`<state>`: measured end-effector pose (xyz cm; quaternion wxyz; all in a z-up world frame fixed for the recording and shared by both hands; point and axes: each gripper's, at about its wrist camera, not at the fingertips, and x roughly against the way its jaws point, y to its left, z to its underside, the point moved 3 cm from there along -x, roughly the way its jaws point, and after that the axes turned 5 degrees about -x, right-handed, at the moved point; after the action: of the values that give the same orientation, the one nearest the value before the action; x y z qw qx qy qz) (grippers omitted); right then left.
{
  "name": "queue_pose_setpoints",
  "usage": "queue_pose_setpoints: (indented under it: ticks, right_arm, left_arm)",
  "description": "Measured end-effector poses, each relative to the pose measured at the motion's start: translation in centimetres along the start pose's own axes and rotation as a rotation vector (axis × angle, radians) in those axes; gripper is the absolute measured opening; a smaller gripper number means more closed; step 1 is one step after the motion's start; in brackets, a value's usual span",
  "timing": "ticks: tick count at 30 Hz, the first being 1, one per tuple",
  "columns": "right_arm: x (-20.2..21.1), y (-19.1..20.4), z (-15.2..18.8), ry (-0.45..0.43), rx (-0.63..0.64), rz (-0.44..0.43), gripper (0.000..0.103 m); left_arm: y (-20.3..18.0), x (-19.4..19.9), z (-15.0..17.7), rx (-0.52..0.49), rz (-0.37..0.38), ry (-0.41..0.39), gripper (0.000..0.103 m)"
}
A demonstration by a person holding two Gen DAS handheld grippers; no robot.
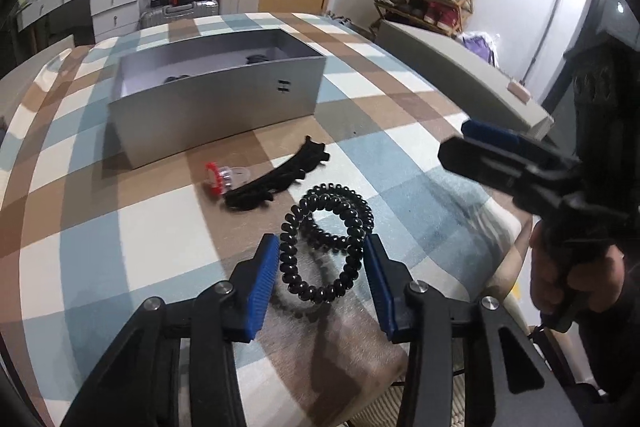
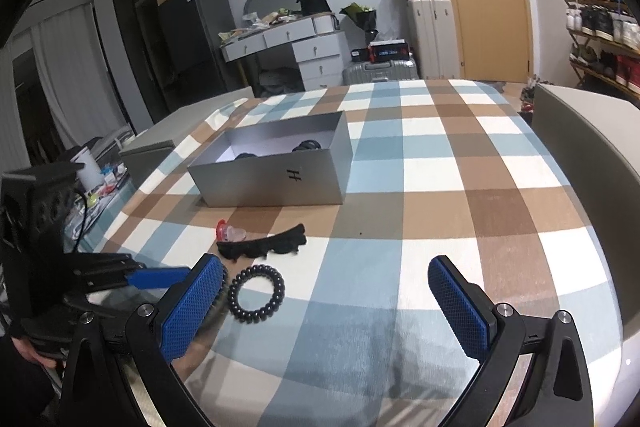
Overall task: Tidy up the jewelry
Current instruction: 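Grasp a black coil bracelet with the left tool while the right tool grasps another bracelet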
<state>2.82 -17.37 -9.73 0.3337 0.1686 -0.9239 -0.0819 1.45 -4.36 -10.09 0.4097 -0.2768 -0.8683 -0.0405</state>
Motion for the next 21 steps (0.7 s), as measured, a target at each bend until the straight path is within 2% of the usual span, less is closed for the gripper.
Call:
queue_pose_setpoints:
  ticks: [9,15,21]
  right_arm:
    - [-1.9,1.7,1.3,0.078,0.047,-0.017,0.103]
    - [-2.8,2.9,2.1,0.112,0.077,-0.033,0.102]
    - [-4.0,3.9,2.7,0.151,0.113,-0.041,0.094]
  left_arm:
    - [3.4,2.5,0.6,0.122,-0.07,-0.069,0.038]
    - [4.7,3.6,1.2,0.178,-0.094,-0.058,0.038]
    - [5.5,4.9,1.6,0.202,-0.109,-0.084,0.038]
